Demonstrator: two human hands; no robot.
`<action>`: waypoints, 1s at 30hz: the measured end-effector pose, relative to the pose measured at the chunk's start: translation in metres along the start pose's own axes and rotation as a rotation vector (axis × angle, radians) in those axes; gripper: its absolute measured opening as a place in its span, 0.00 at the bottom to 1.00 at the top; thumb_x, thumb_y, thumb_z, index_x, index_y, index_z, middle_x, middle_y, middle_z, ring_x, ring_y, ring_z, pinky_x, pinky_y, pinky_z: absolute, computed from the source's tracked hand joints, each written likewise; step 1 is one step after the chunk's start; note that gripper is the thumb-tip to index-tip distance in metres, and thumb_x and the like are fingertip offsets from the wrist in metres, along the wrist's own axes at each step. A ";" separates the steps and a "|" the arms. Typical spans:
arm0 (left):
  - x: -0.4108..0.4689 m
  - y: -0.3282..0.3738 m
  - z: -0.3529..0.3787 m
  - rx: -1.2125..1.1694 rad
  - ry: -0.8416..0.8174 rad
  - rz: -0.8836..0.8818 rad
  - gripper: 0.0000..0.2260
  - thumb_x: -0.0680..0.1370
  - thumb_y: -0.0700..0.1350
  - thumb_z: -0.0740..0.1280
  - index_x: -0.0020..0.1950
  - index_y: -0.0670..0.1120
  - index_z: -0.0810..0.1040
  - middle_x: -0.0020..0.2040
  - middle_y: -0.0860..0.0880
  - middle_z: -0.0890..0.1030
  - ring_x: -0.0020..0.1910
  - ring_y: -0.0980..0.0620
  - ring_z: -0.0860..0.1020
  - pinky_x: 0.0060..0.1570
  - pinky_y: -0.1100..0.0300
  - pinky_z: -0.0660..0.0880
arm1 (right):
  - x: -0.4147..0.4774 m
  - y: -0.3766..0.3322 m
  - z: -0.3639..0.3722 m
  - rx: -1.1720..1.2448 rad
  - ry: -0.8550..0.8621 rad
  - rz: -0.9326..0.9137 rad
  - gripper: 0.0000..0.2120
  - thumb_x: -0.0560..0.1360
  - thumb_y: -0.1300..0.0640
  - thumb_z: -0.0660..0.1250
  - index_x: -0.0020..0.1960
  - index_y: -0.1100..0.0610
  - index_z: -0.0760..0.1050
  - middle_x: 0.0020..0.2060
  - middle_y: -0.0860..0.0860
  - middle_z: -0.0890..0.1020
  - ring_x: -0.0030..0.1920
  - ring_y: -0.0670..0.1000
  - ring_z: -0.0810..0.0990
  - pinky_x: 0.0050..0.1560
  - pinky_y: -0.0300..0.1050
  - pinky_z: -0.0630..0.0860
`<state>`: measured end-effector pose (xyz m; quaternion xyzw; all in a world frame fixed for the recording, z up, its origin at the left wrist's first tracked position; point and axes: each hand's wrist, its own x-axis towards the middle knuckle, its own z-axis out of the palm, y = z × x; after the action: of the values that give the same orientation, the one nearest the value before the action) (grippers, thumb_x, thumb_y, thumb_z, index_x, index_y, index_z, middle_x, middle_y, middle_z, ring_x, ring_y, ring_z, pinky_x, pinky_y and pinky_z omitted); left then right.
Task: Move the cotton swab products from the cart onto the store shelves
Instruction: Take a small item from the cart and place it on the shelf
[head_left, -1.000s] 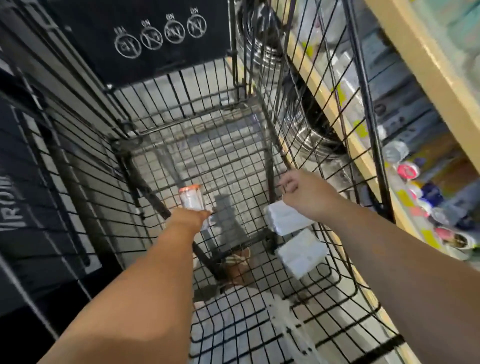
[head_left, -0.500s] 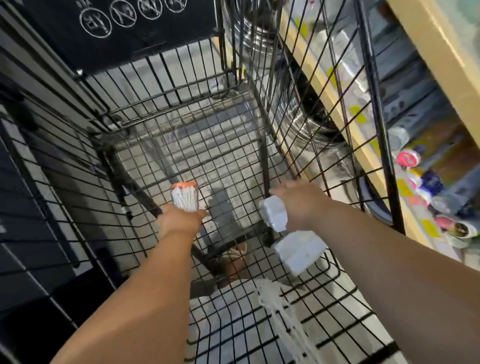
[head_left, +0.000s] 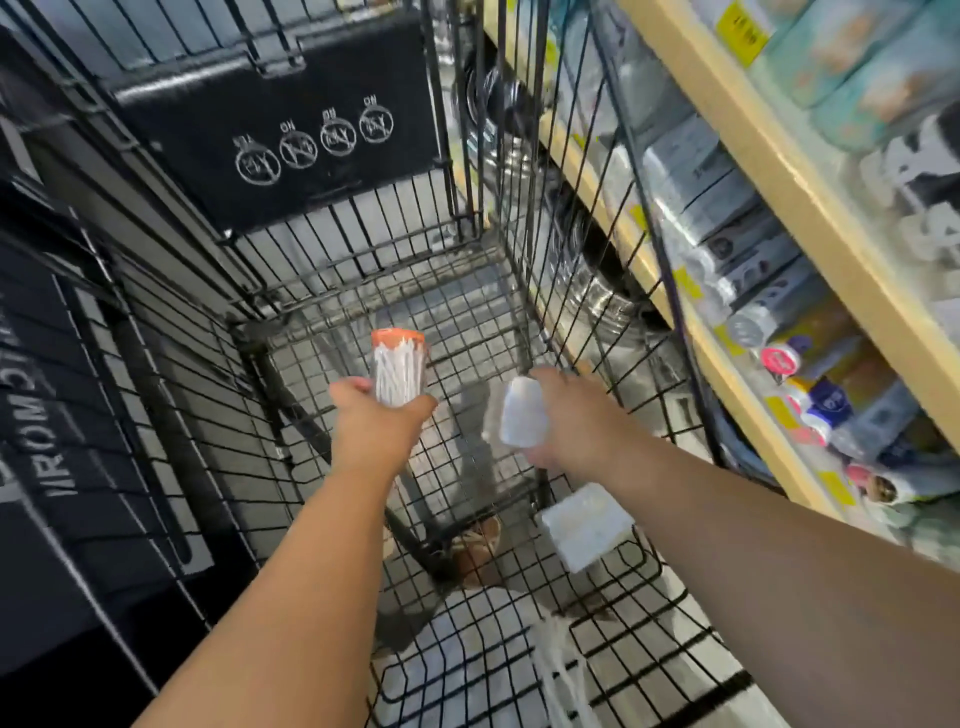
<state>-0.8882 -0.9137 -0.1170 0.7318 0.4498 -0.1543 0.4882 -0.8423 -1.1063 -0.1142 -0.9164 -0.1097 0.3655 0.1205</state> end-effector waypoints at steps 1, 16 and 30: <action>-0.010 0.013 -0.007 -0.001 0.013 0.042 0.25 0.72 0.46 0.74 0.58 0.48 0.60 0.40 0.53 0.71 0.35 0.54 0.75 0.35 0.57 0.75 | -0.012 -0.010 -0.017 0.122 0.075 0.008 0.41 0.65 0.48 0.77 0.71 0.52 0.59 0.56 0.53 0.73 0.58 0.57 0.72 0.51 0.46 0.74; -0.210 0.234 -0.112 -0.015 0.200 0.793 0.28 0.67 0.51 0.77 0.63 0.50 0.73 0.55 0.53 0.75 0.42 0.56 0.74 0.34 0.66 0.67 | -0.207 -0.035 -0.250 0.735 0.554 -0.168 0.21 0.68 0.48 0.73 0.59 0.47 0.75 0.51 0.44 0.79 0.43 0.41 0.79 0.40 0.31 0.76; -0.411 0.325 -0.036 -0.345 -0.450 1.012 0.37 0.48 0.68 0.79 0.53 0.59 0.75 0.60 0.45 0.80 0.60 0.44 0.78 0.57 0.43 0.76 | -0.437 0.096 -0.323 1.201 0.995 -0.208 0.23 0.57 0.49 0.79 0.45 0.62 0.81 0.38 0.62 0.83 0.38 0.56 0.77 0.38 0.45 0.69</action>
<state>-0.8581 -1.1305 0.3609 0.7148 -0.0523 0.0221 0.6970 -0.9168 -1.3691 0.3653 -0.7354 0.0882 -0.1044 0.6637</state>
